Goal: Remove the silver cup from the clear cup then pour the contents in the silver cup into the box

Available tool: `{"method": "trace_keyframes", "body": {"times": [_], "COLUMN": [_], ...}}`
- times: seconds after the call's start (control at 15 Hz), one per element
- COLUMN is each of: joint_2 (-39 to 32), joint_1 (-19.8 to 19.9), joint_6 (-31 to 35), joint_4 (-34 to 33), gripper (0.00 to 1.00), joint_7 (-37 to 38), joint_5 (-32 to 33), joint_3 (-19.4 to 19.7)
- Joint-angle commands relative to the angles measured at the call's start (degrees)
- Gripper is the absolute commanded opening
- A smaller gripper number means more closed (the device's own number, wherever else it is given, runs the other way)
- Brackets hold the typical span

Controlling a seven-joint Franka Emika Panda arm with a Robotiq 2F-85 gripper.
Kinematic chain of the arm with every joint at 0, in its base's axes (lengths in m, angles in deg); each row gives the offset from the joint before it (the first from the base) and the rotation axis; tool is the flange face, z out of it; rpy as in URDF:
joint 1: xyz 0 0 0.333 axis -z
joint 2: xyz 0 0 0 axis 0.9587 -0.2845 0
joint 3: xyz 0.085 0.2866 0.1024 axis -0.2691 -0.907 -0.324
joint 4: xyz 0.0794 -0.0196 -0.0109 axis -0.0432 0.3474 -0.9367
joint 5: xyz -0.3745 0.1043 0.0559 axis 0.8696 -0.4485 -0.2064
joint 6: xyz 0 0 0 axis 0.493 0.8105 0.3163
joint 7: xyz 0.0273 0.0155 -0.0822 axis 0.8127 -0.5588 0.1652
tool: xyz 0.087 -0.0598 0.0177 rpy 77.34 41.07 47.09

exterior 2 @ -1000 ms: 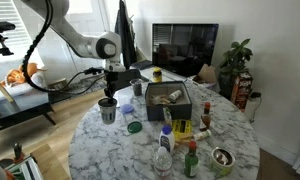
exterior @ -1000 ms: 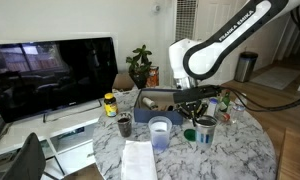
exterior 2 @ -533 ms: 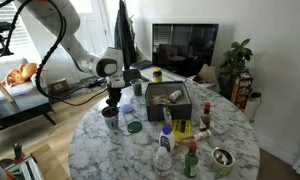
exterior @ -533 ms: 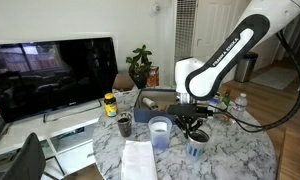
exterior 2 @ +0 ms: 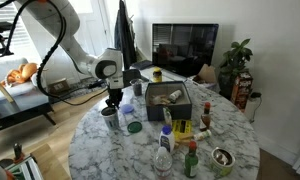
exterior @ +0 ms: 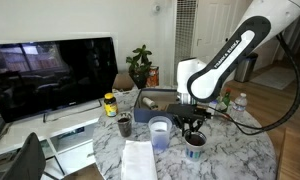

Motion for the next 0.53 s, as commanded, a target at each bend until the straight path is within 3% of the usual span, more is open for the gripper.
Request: {"method": "trace_keyframes", "body": {"times": [0.0,0.33,0.4,0.47], "joint_2": [4.9,9.0,9.9,11.0], "joint_1": [0.0,2.4,3.5,5.0], "joint_6": [-0.7,-1.9,-2.1,-1.4], "joint_4": [3.3,6.3,7.5,8.9], "gripper": [0.65,1.0,1.0,1.0], "joint_7": [6.1,16.3,15.5,8.6], "joint_5": [-1.8,-3.1,-4.1,-5.1], "joint_3": [0.8,2.4,2.0,0.6]}}
